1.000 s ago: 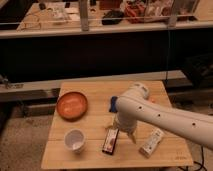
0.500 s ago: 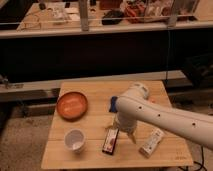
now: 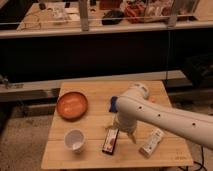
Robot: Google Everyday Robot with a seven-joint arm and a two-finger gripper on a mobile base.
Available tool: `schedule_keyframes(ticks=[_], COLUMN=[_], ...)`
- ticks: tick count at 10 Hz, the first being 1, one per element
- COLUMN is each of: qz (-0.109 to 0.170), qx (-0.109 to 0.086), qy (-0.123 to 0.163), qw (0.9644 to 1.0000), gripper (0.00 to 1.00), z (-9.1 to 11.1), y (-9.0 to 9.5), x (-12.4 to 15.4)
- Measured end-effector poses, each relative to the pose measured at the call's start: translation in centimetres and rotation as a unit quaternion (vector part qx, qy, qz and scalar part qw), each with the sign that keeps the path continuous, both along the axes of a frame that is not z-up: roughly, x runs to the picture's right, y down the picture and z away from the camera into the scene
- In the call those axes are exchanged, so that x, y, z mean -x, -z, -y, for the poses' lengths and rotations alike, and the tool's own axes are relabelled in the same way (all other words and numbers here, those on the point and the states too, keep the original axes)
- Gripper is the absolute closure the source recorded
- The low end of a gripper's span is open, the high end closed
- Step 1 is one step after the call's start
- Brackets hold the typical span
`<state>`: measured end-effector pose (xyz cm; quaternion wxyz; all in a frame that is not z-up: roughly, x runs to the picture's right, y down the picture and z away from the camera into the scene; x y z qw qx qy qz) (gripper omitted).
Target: Move the arm in a circular motion
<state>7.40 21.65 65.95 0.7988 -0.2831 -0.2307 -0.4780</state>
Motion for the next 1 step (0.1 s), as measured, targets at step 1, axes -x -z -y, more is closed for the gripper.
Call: schedule_keyframes(ticks=[1], qz=[0.0], qx=[0.0], qy=[0.0], qw=[1.0], gripper=[0.2], z=[0.0], y=[0.0], x=[0.0])
